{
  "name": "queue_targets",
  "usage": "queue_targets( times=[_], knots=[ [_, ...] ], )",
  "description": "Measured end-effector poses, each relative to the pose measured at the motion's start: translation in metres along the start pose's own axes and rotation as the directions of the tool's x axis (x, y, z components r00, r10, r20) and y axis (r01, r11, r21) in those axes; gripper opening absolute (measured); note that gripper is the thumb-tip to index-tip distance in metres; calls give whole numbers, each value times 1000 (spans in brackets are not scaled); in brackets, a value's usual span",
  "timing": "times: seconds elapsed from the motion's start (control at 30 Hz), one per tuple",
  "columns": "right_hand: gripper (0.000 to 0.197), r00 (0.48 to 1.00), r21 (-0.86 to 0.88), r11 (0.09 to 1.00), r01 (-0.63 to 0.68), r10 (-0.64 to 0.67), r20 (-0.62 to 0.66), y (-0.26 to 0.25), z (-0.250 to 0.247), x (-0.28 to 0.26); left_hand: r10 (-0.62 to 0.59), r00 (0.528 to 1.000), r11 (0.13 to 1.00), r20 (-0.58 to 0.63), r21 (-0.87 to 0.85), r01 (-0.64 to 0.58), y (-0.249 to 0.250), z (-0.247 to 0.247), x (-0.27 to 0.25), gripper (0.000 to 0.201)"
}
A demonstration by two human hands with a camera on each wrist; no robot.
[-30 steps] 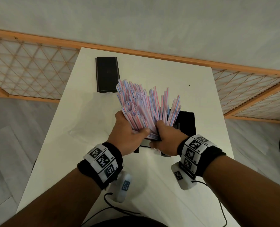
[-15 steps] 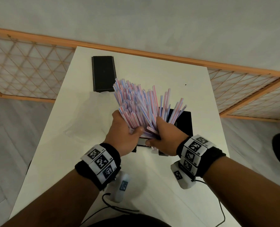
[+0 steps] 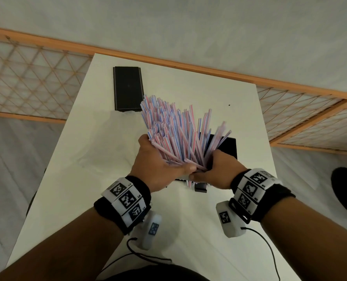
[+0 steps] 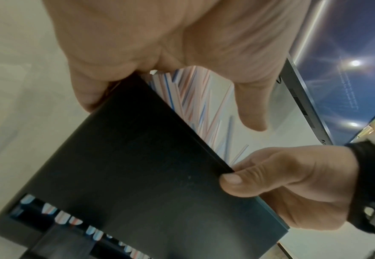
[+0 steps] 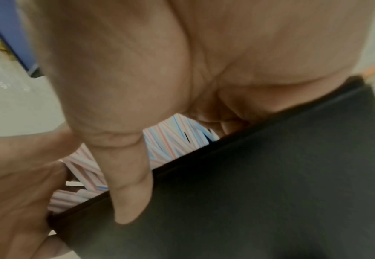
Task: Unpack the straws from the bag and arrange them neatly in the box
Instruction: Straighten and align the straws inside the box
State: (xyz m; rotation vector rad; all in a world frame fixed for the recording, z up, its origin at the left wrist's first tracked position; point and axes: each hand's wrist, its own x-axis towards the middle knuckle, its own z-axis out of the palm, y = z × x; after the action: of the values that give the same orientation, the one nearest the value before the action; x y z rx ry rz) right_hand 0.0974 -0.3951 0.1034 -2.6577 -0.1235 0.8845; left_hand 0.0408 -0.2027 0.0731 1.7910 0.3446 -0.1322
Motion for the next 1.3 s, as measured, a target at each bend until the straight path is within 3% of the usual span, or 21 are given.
queue_targets(
  times=[0.07, 0.2, 0.33, 0.47, 0.6, 0.7, 0.77, 0.93, 1.0, 1.1, 1.3],
  knots=[
    [60, 999, 63, 997, 40, -40, 4, -5, 3, 2, -30, 999, 999, -28, 37, 31, 3, 1, 0, 98],
    [47, 996, 24, 995, 92, -93, 4, -15, 0, 2, -41, 997, 997, -64, 67, 46, -4, -1, 5, 79],
    [32, 984, 42, 995, 96, -101, 149, -18, 0, 7, -65, 996, 996, -69, 54, 69, -9, 1, 7, 66],
    [30, 972, 53, 988, 144, -151, 180, -20, -1, 15, -64, 995, 997, -73, 32, 67, -10, 5, 7, 63],
    [56, 961, 96, 979, 180, -196, 195, -15, 0, 21, -49, 997, 999, -66, 12, 50, -12, 6, 7, 66],
    [43, 943, 103, 968, 230, -248, 223, -15, 6, 22, -9, 998, 1000, -65, 8, 10, -13, 5, 9, 72],
    [39, 943, 90, 962, 256, -270, 196, -17, 9, 19, 21, 998, 1000, -56, -22, -22, -16, 6, 10, 77],
    [59, 958, 50, 967, 251, -255, 128, -21, 14, 18, 138, 990, 989, -18, -51, -139, -4, 1, 5, 64],
    [53, 956, 48, 960, 276, -280, 92, -19, 14, 23, 155, 988, 985, -3, -80, -155, -3, 0, 5, 61],
    [40, 948, -7, 948, 318, -318, -21, -19, 11, 27, 115, 993, 993, -29, -10, -115, -5, 2, 7, 76],
    [65, 923, -90, 951, 296, -309, -227, -10, -5, 11, -46, 989, 988, -138, 138, 65, -8, 4, 10, 67]
  ],
)
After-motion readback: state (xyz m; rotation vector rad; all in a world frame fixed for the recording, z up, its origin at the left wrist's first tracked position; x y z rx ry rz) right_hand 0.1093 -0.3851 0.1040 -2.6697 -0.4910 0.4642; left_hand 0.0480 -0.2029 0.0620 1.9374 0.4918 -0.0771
